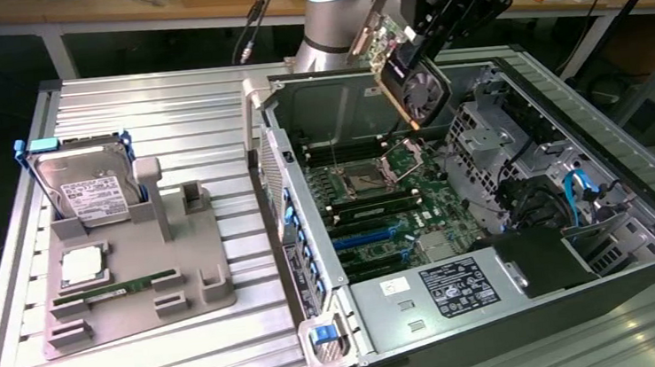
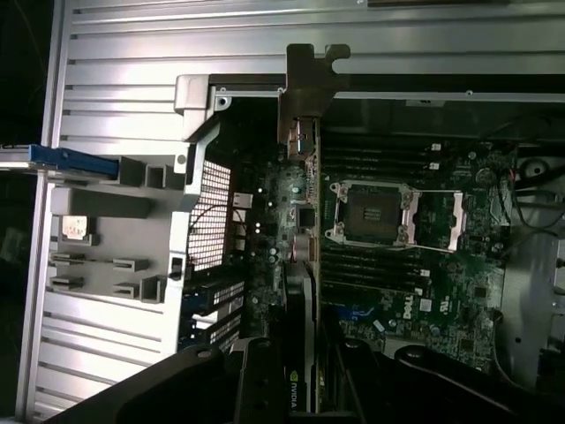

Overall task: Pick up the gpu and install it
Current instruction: 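Pick up the gpu and move the gpu toward the slot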

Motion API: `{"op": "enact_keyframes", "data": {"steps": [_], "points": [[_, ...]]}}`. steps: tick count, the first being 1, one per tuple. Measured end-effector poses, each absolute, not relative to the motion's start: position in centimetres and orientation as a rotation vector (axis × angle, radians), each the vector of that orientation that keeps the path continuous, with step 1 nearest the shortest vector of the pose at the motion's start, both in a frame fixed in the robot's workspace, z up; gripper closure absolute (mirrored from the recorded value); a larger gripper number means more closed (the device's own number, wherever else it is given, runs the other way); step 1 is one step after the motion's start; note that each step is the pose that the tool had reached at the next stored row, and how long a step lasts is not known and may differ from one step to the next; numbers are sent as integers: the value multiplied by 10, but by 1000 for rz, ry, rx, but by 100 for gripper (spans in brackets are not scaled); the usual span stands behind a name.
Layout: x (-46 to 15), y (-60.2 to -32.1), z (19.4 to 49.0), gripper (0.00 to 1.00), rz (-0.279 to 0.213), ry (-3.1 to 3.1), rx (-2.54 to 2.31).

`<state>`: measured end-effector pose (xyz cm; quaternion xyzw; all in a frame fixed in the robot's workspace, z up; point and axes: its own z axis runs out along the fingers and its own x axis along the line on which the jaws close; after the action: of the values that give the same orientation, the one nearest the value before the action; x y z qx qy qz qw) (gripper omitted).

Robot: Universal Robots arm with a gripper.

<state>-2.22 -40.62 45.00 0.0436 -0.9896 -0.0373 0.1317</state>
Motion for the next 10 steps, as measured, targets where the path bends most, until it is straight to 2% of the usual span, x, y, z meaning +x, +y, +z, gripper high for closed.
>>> {"op": "enact_keyframes", "data": {"steps": [10], "points": [[-19, -404, 449, 73, -106, -2929, 132]]}}
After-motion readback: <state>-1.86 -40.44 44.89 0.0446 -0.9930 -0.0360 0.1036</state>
